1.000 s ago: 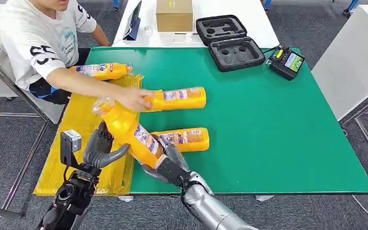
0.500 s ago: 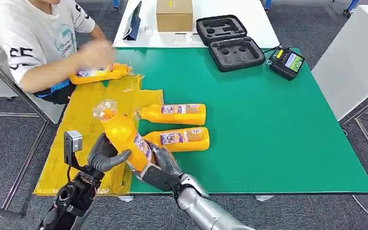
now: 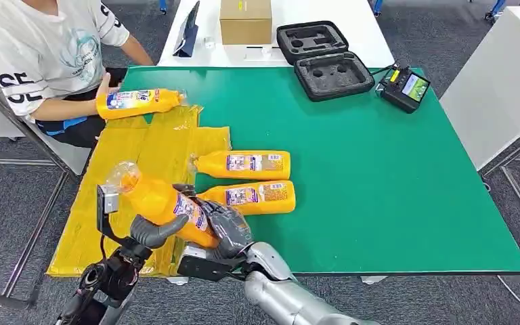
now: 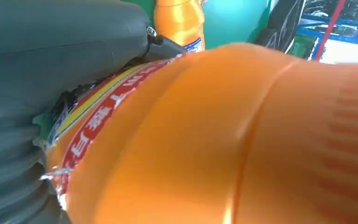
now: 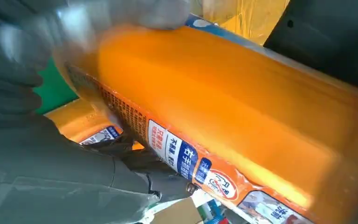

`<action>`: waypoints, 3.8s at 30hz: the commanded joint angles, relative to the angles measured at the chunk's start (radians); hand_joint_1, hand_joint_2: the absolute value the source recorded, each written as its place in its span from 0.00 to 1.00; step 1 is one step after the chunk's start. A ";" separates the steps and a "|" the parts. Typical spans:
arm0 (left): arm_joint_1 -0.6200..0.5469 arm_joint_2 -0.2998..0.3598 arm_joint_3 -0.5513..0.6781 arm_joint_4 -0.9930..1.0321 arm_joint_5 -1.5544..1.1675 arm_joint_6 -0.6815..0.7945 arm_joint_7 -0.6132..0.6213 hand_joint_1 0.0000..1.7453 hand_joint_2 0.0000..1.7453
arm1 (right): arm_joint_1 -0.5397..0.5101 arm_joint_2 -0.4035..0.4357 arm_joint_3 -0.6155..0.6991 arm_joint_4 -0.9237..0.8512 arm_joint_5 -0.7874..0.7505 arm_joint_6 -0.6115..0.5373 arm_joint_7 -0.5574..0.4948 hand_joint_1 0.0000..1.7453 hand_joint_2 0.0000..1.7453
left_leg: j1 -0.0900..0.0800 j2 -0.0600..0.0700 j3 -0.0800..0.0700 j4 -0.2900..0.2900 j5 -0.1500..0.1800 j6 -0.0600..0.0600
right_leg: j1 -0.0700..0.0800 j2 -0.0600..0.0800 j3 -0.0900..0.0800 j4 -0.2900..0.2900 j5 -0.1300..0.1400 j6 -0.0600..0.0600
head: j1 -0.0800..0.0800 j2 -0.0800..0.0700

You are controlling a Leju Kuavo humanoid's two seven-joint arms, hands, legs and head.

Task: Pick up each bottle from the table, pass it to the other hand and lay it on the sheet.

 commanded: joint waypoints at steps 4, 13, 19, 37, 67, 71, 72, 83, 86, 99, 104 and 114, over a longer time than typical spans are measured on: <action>-0.068 -0.011 -0.004 0.044 0.007 0.033 -0.011 1.00 1.00 | -0.004 0.000 0.042 0.055 0.073 -0.011 -0.005 0.74 1.00 | 0.000 -0.005 0.006 0.000 -0.002 -0.001 | 0.000 -0.004 0.007 0.000 -0.003 -0.001 | 0.000 0.000; -0.059 -0.025 0.073 -0.020 -0.113 0.207 -0.134 1.00 1.00 | 0.040 -0.010 -0.068 -0.127 0.028 -0.031 -0.084 0.00 0.00 | 0.000 -0.003 0.003 0.000 -0.002 -0.001 | 0.000 -0.002 0.004 0.001 -0.002 -0.001 | 0.000 0.000; -0.069 -0.027 0.119 -0.032 -0.223 0.307 -0.210 1.00 1.00 | 0.102 -0.050 -0.093 -0.353 -0.029 0.018 -0.109 0.00 0.00 | 0.001 -0.003 0.003 0.000 -0.001 0.000 | 0.000 -0.002 0.004 0.000 -0.002 0.000 | 0.000 0.000; -0.188 0.057 0.178 0.026 -0.946 0.711 -0.270 1.00 1.00 | 0.235 -0.126 -0.129 -0.803 -0.228 0.007 -0.181 0.00 0.00 | 0.001 -0.007 0.002 0.001 -0.001 -0.001 | 0.001 -0.005 0.004 0.001 -0.003 -0.001 | 0.001 0.000; -0.371 0.142 0.062 0.505 -1.684 0.549 0.058 1.00 1.00 | 0.229 -0.120 -0.117 -0.799 -0.271 0.076 -0.181 0.00 1.00 | 0.001 -0.003 0.003 -0.001 0.000 -0.001 | 0.001 -0.002 0.004 0.000 -0.001 0.000 | 0.000 0.000; -0.444 0.142 0.042 0.600 -1.673 0.437 0.045 1.00 1.00 | 0.224 -0.111 -0.124 -0.785 -0.268 0.091 -0.181 0.00 1.00 | 0.001 -0.004 0.005 -0.001 -0.001 -0.001 | 0.000 -0.003 0.006 0.000 -0.002 -0.001 | 0.000 0.000; -0.471 0.141 0.032 0.639 -1.679 0.412 0.046 1.00 1.00 | 0.223 -0.107 -0.126 -0.778 -0.264 0.096 -0.181 0.00 1.00 | 0.001 -0.004 0.002 0.000 0.000 -0.001 | 0.001 -0.003 0.003 0.000 -0.001 -0.001 | 0.000 0.000; -0.532 0.136 0.016 0.763 -1.670 0.306 0.037 1.00 1.00 | 0.221 -0.100 -0.130 -0.745 -0.247 0.114 -0.181 0.00 1.00 | 0.001 -0.002 0.003 -0.001 0.000 -0.001 | 0.001 -0.002 0.004 -0.001 -0.001 0.000 | 0.000 0.000; -0.534 0.133 0.016 0.771 -1.668 0.301 0.035 1.00 1.00 | 0.222 -0.100 -0.130 -0.742 -0.244 0.118 -0.181 0.00 1.00 | 0.001 -0.002 0.005 -0.001 0.000 -0.001 | 0.000 -0.001 0.006 0.000 -0.001 0.000 | 0.000 0.000; -0.517 0.123 -0.013 0.806 -1.711 0.348 0.079 1.00 1.00 | 0.222 -0.077 -0.168 -0.724 -0.240 0.167 -0.181 0.00 1.00 | 0.000 -0.002 0.005 -0.001 0.000 -0.001 | 0.000 0.000 0.005 -0.001 -0.001 0.000 | 0.000 0.000; -0.517 0.123 -0.013 0.806 -1.711 0.348 0.079 1.00 1.00 | 0.222 -0.077 -0.168 -0.724 -0.240 0.167 -0.181 0.00 1.00 | 0.000 -0.002 0.006 -0.002 0.000 -0.001 | 0.000 0.000 0.007 -0.001 -0.001 0.000 | 0.000 0.000; -0.486 0.106 0.033 0.823 -1.660 0.305 0.055 0.00 0.00 | 0.217 -0.067 -0.185 -0.705 -0.228 0.204 -0.181 0.00 1.00 | 0.000 -0.001 0.009 -0.002 0.000 -0.001 | 0.000 0.001 0.009 -0.002 -0.001 0.000 | 0.000 0.000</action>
